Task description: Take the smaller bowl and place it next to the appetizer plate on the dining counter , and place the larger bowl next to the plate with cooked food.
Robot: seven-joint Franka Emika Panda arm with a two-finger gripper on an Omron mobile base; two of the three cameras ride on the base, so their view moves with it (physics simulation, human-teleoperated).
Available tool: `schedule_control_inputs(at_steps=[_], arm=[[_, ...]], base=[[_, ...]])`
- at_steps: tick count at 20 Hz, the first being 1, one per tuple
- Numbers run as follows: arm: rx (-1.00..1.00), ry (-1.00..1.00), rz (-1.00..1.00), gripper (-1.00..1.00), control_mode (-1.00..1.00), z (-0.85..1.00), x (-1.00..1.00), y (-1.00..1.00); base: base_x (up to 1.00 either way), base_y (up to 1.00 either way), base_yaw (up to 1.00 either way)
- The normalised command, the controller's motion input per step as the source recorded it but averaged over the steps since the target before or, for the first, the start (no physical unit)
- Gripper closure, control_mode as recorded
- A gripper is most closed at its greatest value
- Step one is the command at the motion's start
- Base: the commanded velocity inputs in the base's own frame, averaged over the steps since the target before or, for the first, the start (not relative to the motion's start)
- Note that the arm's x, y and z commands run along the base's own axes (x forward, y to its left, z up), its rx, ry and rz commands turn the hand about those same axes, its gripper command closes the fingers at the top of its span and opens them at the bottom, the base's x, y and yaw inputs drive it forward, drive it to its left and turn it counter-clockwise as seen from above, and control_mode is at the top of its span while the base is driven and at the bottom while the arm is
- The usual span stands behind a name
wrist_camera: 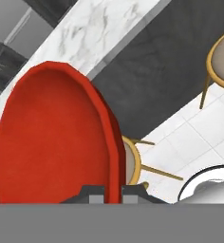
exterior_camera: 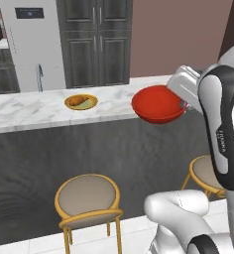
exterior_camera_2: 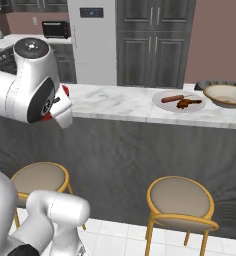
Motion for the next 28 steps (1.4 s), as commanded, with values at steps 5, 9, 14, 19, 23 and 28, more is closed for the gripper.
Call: schedule_control_inputs(at_steps=[5,9,14,19,23,28], arm=[[0.02,0.09,-0.21,1.0,-1.0,-0.11,0.06,0.0],[0.02,0.08,-0.18,1.0,-1.0,-0.03,0.26,0.0],[0.02,0.02,-0.17,1.0,-1.0,-0.04,0.39,0.0],[0.02,0.0,-0.14,1.0,-1.0,-0.14,0.53,0.0],[0.0,0.0,-0.1,1.0,-1.0,-0.29,0.6,0.07],[0.0,0.04,-0.08,1.0,-1.0,-0.28,0.48,0.26]], base=[[0.0,0.0,0.0],[0.0,0.0,0.0],[0.0,0.0,0.0],[0.0,0.0,0.0],[0.0,0.0,0.0],[0.0,0.0,0.0]])
